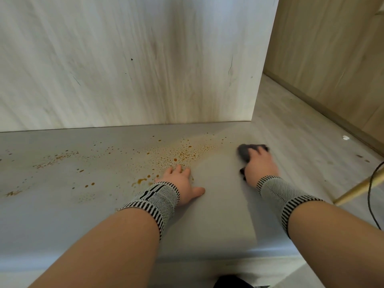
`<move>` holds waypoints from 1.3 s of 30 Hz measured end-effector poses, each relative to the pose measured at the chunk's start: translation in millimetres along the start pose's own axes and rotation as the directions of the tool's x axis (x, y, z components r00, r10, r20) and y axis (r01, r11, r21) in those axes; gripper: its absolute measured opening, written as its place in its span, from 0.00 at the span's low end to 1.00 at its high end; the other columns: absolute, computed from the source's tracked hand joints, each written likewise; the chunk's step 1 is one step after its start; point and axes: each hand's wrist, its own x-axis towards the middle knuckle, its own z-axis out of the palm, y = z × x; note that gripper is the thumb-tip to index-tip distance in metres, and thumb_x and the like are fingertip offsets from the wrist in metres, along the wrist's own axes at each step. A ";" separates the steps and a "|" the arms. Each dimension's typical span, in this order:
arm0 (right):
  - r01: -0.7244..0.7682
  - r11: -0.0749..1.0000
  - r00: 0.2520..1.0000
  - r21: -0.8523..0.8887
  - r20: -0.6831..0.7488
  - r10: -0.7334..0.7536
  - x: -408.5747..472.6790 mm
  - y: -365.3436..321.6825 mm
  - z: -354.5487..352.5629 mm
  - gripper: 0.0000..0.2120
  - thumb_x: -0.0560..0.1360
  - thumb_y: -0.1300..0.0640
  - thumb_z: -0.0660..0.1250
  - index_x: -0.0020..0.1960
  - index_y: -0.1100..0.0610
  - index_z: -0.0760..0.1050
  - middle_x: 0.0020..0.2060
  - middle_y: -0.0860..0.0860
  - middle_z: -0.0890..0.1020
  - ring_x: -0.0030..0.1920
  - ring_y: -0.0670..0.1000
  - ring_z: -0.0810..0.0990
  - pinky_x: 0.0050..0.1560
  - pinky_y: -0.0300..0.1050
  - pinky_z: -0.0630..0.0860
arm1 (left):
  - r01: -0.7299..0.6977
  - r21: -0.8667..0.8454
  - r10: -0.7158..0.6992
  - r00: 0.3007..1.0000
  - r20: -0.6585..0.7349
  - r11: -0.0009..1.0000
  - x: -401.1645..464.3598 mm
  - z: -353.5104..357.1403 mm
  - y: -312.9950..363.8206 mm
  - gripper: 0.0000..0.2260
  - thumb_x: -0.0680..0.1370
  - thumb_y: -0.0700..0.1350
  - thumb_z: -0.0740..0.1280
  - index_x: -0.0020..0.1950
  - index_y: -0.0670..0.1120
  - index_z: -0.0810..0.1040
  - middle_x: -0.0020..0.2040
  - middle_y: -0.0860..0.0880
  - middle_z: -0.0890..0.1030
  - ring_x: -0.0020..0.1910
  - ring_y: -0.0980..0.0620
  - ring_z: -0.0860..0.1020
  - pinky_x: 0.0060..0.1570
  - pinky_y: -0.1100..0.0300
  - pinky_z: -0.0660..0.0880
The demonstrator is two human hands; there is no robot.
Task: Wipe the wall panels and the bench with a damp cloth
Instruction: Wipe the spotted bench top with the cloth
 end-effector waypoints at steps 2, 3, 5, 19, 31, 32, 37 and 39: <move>-0.146 0.989 0.989 -0.030 -0.011 0.146 -1.4 -11.3 2.3 0.32 0.76 0.50 0.66 0.75 0.55 0.59 0.76 0.56 0.58 0.75 0.62 0.54 0.75 0.56 0.57 | -0.002 0.000 0.002 1.000 0.006 1.000 1.0 -1.5 0.2 0.41 0.77 0.70 0.56 0.81 0.50 0.45 0.82 0.47 0.45 0.80 0.43 0.47 0.77 0.42 0.53; -0.061 0.996 0.998 -0.061 -0.013 0.060 -5.0 -23.5 7.2 0.32 0.76 0.50 0.65 0.76 0.55 0.58 0.76 0.56 0.58 0.76 0.62 0.53 0.75 0.56 0.56 | -0.003 -0.003 0.003 1.000 0.008 1.000 1.8 -2.0 0.0 0.41 0.77 0.70 0.56 0.81 0.50 0.45 0.82 0.47 0.45 0.80 0.42 0.48 0.77 0.42 0.53; 0.280 0.959 0.959 -0.037 0.054 -0.278 -17.1 -48.7 16.7 0.30 0.77 0.55 0.62 0.77 0.53 0.57 0.77 0.53 0.57 0.77 0.59 0.52 0.76 0.52 0.53 | -0.003 -0.013 0.003 1.000 0.002 1.000 2.7 -1.8 -0.7 0.42 0.77 0.70 0.57 0.82 0.50 0.45 0.82 0.47 0.46 0.80 0.42 0.48 0.77 0.42 0.53; 0.549 0.835 0.828 -0.016 0.145 -0.542 -27.7 -66.9 17.2 0.28 0.79 0.61 0.60 0.77 0.50 0.58 0.78 0.48 0.56 0.77 0.52 0.54 0.75 0.42 0.50 | -0.005 -0.018 0.005 1.000 -0.023 1.000 6.7 4.2 -3.8 0.42 0.75 0.71 0.56 0.81 0.50 0.46 0.82 0.47 0.47 0.80 0.42 0.48 0.76 0.41 0.54; 0.479 0.877 0.874 -0.032 0.114 -0.473 -13.5 -39.1 11.1 0.29 0.78 0.62 0.61 0.77 0.50 0.59 0.78 0.48 0.56 0.77 0.53 0.56 0.76 0.46 0.54 | -0.009 -0.018 0.008 1.000 -0.030 1.000 7.3 4.4 -3.7 0.42 0.75 0.72 0.56 0.81 0.51 0.46 0.82 0.48 0.47 0.80 0.42 0.48 0.76 0.41 0.54; 0.365 0.930 0.930 -0.046 0.066 -0.362 -6.2 -26.4 7.6 0.29 0.77 0.61 0.63 0.76 0.52 0.60 0.78 0.50 0.57 0.76 0.54 0.57 0.75 0.46 0.56 | -0.011 -0.011 0.010 0.999 -0.030 1.000 6.5 4.4 -3.6 0.42 0.76 0.72 0.56 0.81 0.51 0.46 0.82 0.48 0.47 0.80 0.42 0.48 0.76 0.40 0.54; -0.017 0.996 0.999 -0.086 -0.039 0.014 -9.6 -30.5 6.5 0.29 0.78 0.53 0.62 0.76 0.57 0.58 0.76 0.56 0.58 0.76 0.60 0.53 0.76 0.53 0.53 | -0.005 0.005 0.005 1.000 -0.010 1.000 6.1 1.3 -2.0 0.42 0.76 0.71 0.56 0.82 0.50 0.46 0.82 0.46 0.47 0.80 0.41 0.48 0.76 0.41 0.54; 0.333 0.940 0.943 -0.070 0.039 -0.331 -20.5 -52.2 14.7 0.29 0.78 0.57 0.61 0.77 0.54 0.57 0.77 0.53 0.57 0.77 0.57 0.53 0.77 0.48 0.51 | -0.009 0.010 0.009 1.000 -0.012 1.000 5.1 -0.4 -0.9 0.42 0.76 0.71 0.56 0.82 0.49 0.47 0.82 0.45 0.48 0.79 0.41 0.49 0.77 0.43 0.53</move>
